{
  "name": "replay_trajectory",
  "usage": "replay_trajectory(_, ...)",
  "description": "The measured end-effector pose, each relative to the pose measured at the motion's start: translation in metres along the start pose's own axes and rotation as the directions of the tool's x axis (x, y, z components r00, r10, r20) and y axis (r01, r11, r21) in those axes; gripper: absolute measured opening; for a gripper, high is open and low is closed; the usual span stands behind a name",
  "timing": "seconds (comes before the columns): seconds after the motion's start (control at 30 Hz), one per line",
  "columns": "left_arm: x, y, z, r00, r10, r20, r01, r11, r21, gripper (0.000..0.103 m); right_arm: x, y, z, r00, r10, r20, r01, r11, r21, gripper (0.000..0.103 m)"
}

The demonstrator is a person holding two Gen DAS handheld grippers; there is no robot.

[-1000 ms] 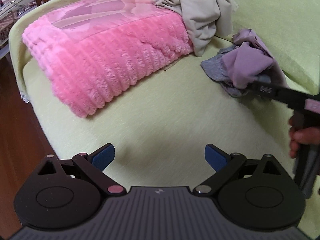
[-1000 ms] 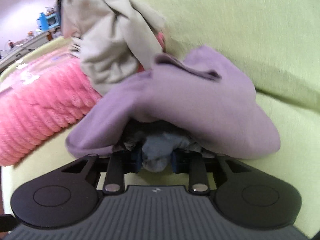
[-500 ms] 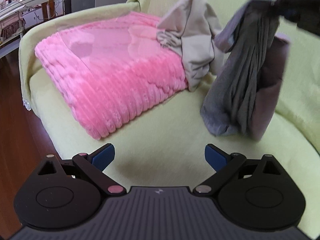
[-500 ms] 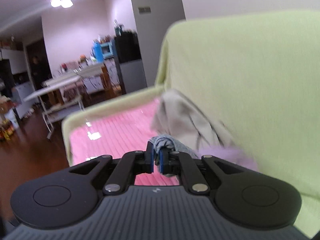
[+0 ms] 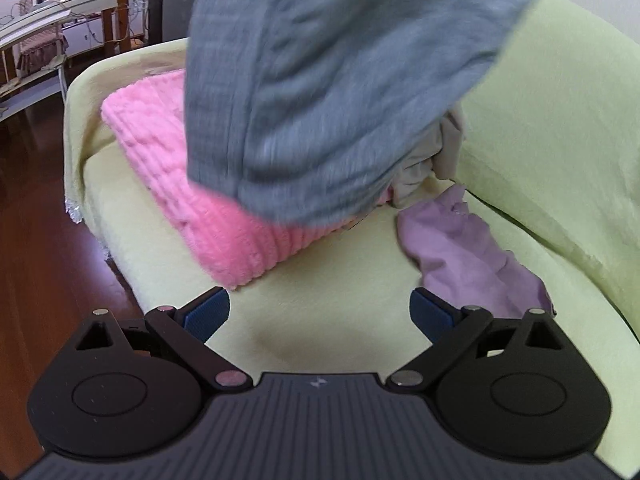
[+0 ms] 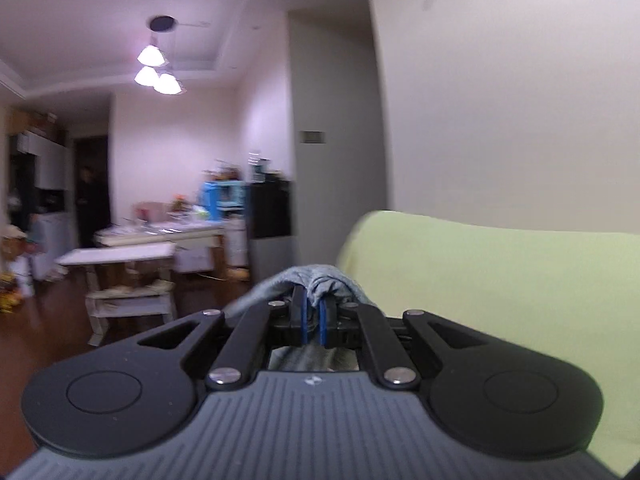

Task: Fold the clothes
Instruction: 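Lift the grey shorts with the right gripper and drop them onto the sofa seat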

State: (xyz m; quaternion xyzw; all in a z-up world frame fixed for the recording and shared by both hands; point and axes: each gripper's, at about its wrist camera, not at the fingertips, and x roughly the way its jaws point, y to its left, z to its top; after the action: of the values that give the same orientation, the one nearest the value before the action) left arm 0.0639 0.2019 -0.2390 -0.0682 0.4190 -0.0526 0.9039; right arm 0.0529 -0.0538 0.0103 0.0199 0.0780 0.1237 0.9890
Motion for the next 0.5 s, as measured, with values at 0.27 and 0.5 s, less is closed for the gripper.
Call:
replay_trajectory(0.27,0.025,0.007,-0.041,0.993,0.067,-0.101,-0.061,0.996,0.060,0.098,-0.041,-0.094,-0.179,0.791,-0.335,-0.513,0.384,0.923,-0.012,0.051)
replay_trajectory(0.5,0.055,-0.010,-0.054,0.981,0.127,-0.145,-0.110,0.987,0.119,0.098,-0.028,-0.070,-0.251,0.747,-0.255,-0.614,0.264,0.961,-0.078,0.042)
